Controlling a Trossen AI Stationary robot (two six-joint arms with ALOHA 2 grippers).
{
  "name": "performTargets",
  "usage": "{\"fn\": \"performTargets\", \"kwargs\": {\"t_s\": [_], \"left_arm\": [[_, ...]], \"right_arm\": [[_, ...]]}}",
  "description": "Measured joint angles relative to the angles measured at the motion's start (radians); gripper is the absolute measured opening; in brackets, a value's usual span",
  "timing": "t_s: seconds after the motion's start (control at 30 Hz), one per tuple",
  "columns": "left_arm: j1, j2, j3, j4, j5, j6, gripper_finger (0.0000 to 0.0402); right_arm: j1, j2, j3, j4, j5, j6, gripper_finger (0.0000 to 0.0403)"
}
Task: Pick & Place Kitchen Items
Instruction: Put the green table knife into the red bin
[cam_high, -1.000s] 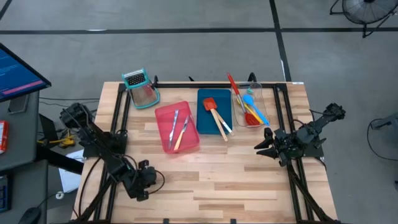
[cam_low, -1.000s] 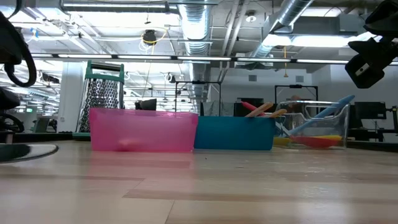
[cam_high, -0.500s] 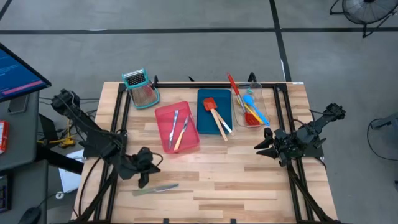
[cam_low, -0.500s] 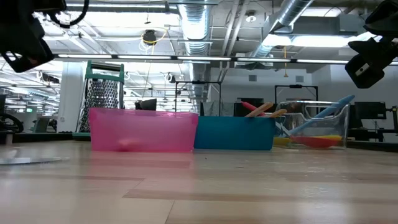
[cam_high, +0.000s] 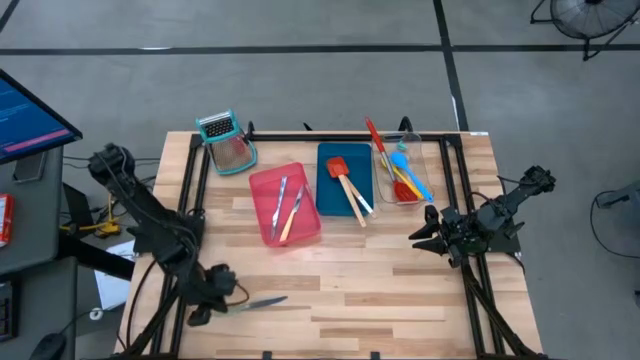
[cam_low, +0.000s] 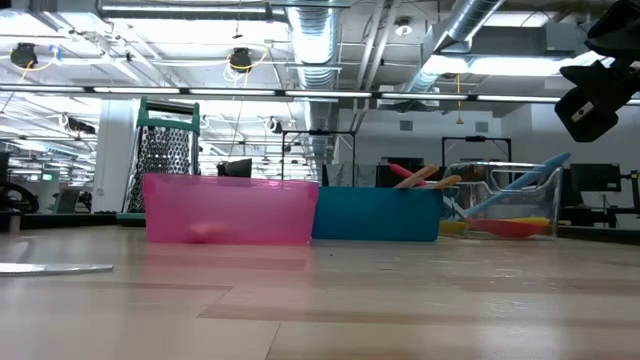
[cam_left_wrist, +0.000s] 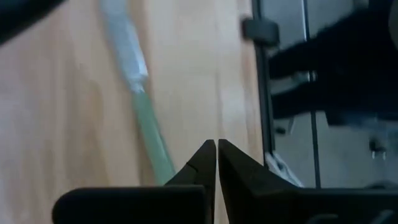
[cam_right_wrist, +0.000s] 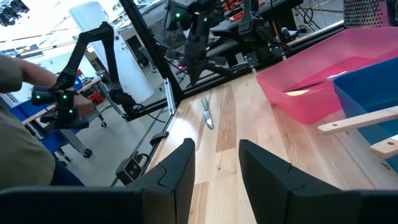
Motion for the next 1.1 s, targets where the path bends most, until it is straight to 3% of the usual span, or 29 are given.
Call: {"fn": "performTargets", "kwargs": {"t_s": [0.17,0.37,0.63,0.7,1.1], "left_arm": [[-0.061,0.045,0.0,0.094,0.008,0.024,0.0028],[-0.08,0.075,0.0,0.141,-0.001,0.077,0.0106],[-0.11,0.165,-0.012,0.152,-0.278,0.089,0.021],[-0.117,0.205,-0.012,0.151,-0.325,0.04,0.0219],[-0.163,0.368,0.002,0.215,-0.361,-0.143,0.0208]], "right_arm": [[0.0,0.0,0.0,0.0,0.0,0.0,0.0123],[0.0,0.0,0.0,0.0,0.0,0.0,0.0123],[0.0,0.0,0.0,0.0,0.0,0.0,0.0123],[0.0,0.0,0.0,0.0,0.0,0.0,0.0123],[0.0,0.0,0.0,0.0,0.0,0.0,0.0123]]}}
